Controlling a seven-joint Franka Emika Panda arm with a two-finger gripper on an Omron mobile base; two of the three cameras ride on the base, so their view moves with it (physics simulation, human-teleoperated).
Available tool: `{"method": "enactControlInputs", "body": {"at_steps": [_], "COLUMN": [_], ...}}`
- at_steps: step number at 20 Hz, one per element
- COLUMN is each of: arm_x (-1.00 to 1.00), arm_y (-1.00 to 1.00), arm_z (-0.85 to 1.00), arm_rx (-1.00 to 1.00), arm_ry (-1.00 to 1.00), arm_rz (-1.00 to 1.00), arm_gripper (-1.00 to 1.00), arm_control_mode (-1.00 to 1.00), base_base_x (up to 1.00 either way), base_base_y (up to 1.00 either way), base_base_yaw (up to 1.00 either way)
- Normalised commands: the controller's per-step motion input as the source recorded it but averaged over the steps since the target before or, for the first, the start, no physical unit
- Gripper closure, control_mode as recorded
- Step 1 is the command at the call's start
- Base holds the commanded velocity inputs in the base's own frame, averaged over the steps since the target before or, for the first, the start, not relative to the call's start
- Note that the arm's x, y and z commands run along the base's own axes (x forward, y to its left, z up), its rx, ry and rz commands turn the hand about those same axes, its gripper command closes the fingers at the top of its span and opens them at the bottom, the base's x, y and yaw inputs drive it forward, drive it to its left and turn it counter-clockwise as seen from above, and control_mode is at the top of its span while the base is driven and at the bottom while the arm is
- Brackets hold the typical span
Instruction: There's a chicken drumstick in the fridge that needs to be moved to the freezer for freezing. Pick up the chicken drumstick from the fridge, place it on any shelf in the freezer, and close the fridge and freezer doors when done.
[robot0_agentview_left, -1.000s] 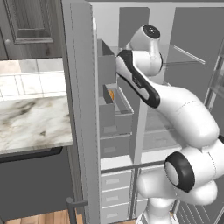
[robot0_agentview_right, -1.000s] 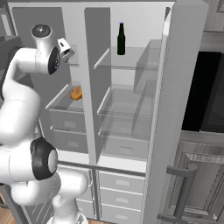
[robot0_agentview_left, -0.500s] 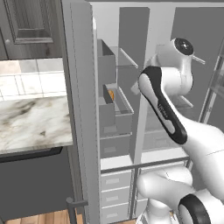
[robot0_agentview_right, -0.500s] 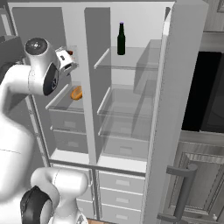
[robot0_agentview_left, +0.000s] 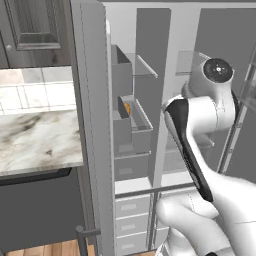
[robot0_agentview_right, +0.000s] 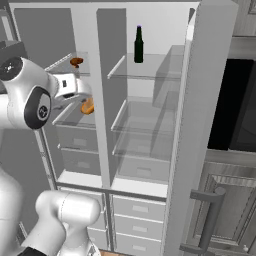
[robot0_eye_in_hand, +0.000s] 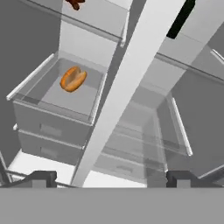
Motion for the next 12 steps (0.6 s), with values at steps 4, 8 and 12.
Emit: {"method": "enactControlInputs", "body": {"at_steps": [4, 8, 12], "arm_x": [-0.44, -0.44, -0.67], "arm_y": [-0.29, -0.26, 0.00], "arm_z": [0.19, 0.00, 0.00], "arm_rx": [0.47, 0.31, 0.04], "arm_ry": [-0.02, 0.00, 0.00], "arm_rz": [-0.14, 0.00, 0.00], "arm_gripper": [-1.00, -1.00, -1.00], "arm_control_mode": [-1.00, -1.00, -1.00], "base_base_x": [0.00, 0.00, 0.00], "base_base_y": [0.00, 0.00, 0.00], "base_base_yaw": [0.00, 0.00, 0.00]}}
